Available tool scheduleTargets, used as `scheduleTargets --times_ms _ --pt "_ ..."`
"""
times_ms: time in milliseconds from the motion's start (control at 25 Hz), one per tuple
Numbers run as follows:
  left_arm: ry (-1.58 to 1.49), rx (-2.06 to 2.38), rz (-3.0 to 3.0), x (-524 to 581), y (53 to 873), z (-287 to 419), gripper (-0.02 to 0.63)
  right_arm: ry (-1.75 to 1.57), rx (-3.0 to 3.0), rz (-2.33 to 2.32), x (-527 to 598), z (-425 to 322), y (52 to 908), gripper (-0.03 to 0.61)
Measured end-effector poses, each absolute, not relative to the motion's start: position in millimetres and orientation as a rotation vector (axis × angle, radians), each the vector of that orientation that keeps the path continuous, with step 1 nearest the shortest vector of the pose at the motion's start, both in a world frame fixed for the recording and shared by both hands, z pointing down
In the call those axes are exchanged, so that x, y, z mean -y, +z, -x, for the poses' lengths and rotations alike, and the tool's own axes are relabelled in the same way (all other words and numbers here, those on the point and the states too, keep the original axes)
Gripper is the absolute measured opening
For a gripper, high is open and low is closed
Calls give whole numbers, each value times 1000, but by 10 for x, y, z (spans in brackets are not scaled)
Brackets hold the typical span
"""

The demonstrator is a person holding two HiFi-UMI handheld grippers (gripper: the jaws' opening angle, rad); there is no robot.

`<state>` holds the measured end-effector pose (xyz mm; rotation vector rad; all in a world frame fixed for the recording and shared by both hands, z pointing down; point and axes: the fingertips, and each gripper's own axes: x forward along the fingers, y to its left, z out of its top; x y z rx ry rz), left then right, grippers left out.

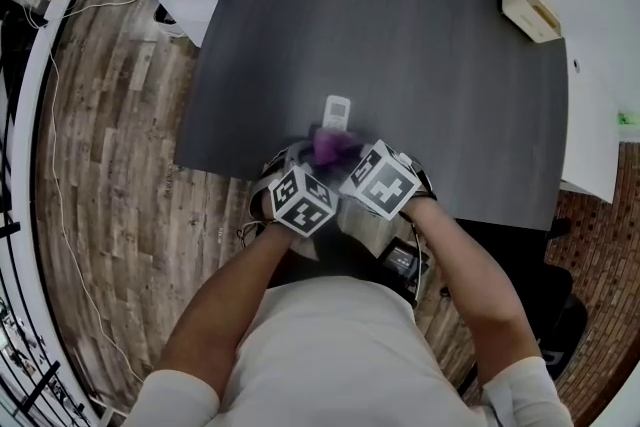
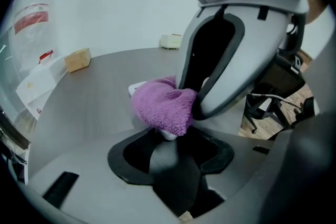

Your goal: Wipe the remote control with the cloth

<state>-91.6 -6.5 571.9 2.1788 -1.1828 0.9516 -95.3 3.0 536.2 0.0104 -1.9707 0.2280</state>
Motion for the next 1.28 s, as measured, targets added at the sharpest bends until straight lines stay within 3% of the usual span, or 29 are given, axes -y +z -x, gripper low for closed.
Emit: scheduleTargets --times_ms 240,480,800,920,1000,1280 --pt "929 1185 -2163 56 5724 938 187 670 2063 4 -226 831 5067 86" --pt "780 1138 -2117 -45 5637 1026 187 839 2171 -241 64 390 4878 86" --pt "639 1168 -1995 -2 5540 1164 187 486 2084 -519 413 -179 5253 98" --pt "585 1174 -1963 70 5504 1143 187 367 2098 -530 397 -96 5322 191" --pt "554 1172 -1939 120 5498 1120 187 357 2099 -545 398 -37 5402 217" --pt "502 1163 -1881 255 5525 1070 187 416 2064 -682 548 189 5539 219"
